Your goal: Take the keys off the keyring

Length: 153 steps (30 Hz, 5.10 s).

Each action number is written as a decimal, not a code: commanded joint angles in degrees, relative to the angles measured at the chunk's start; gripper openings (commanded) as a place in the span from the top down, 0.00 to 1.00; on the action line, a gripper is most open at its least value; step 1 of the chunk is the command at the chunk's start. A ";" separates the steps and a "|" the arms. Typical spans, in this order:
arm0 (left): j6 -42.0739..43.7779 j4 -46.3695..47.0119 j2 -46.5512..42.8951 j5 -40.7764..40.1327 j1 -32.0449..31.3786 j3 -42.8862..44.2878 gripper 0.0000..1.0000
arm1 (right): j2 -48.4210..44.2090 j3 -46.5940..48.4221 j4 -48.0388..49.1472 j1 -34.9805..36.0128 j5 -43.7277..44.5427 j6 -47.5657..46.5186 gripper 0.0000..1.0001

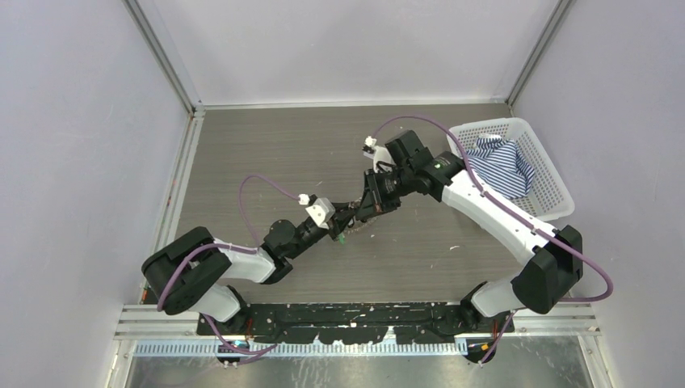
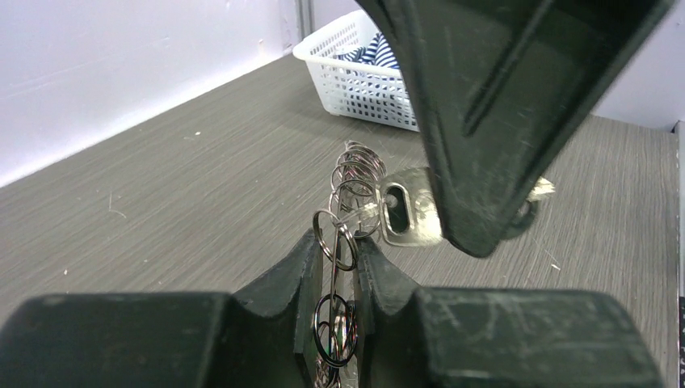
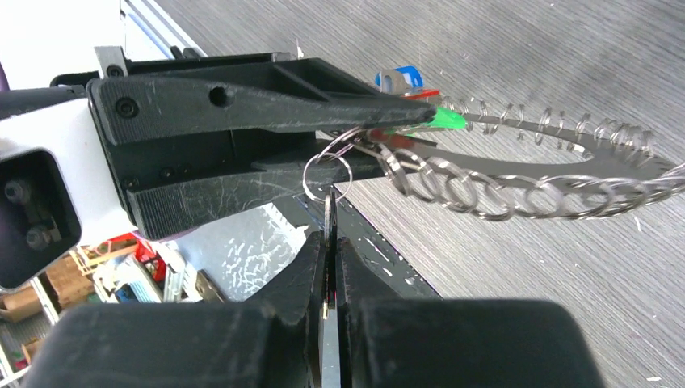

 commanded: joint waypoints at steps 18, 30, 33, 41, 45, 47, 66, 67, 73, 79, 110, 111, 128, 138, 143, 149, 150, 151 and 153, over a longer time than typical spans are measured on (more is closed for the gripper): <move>-10.08 5.05 -4.36 -10.55 0.39 1.10 1.00 | -0.09 2.13 -6.84 4.31 10.55 -5.59 0.99; -10.59 5.01 -6.74 -14.58 0.39 0.22 1.00 | 1.24 4.62 -8.44 5.72 16.64 -6.59 0.99; -10.84 4.93 -7.32 -15.92 0.39 0.27 1.00 | 2.63 6.15 -10.17 8.57 19.95 -7.96 0.99; -11.80 4.49 -8.86 -22.98 0.39 0.11 1.00 | 3.63 5.73 -11.18 11.87 20.96 -7.99 0.99; -11.40 4.78 -10.37 -24.79 0.39 0.02 1.00 | 3.89 5.16 -11.63 12.50 21.10 -8.04 0.99; -11.13 4.78 -11.07 -25.72 0.39 0.02 1.00 | 4.25 5.23 -11.82 13.22 20.94 -8.21 0.99; -8.42 4.72 -16.25 -29.06 0.39 -0.63 1.00 | 4.10 0.45 -12.23 16.90 22.91 -7.37 0.99; -8.39 4.44 -16.53 -29.23 0.39 -0.67 1.00 | 3.91 0.34 -12.25 16.89 23.15 -7.53 0.99; -7.48 2.26 -19.20 -27.24 0.39 -0.51 1.00 | 3.80 0.16 -12.98 16.88 25.30 -8.10 0.99; -5.03 3.94 -18.69 -20.62 0.39 -2.02 1.00 | 2.47 3.36 -12.34 12.01 26.79 -8.03 0.99; -10.98 5.05 -16.95 -32.37 0.39 -0.57 1.00 | 3.34 5.65 -12.01 14.64 22.13 -8.86 0.99; -11.14 5.05 -16.83 -32.70 0.39 -0.40 1.00 | 3.54 5.78 -12.23 15.14 21.81 -9.10 0.99; -6.71 5.05 -12.76 -19.04 0.39 -0.82 0.99 | 2.82 10.89 -12.86 14.34 24.49 -9.13 0.99; -3.36 5.05 -5.67 -6.11 0.30 -2.77 0.62 | 3.93 12.77 -12.19 11.13 20.95 -9.48 0.99; -1.80 5.05 -3.99 0.09 -0.93 -3.85 0.58 | 3.78 11.09 -11.13 10.16 19.93 -9.83 0.99; 0.11 5.05 -5.26 2.26 -1.90 -5.63 0.47 | 3.30 8.66 -10.52 9.42 19.13 -9.95 0.99; 0.44 5.05 -5.65 2.67 -1.97 -5.87 0.47 | 3.16 8.22 -10.37 9.43 19.03 -9.86 0.99; 0.74 5.05 -6.17 2.85 -1.98 -6.07 0.47 | 2.95 7.93 -10.38 9.41 18.76 -9.93 0.99; 0.88 4.87 -7.43 3.46 -1.99 -6.59 0.48 | 2.46 7.34 -10.34 9.41 19.13 -10.03 0.99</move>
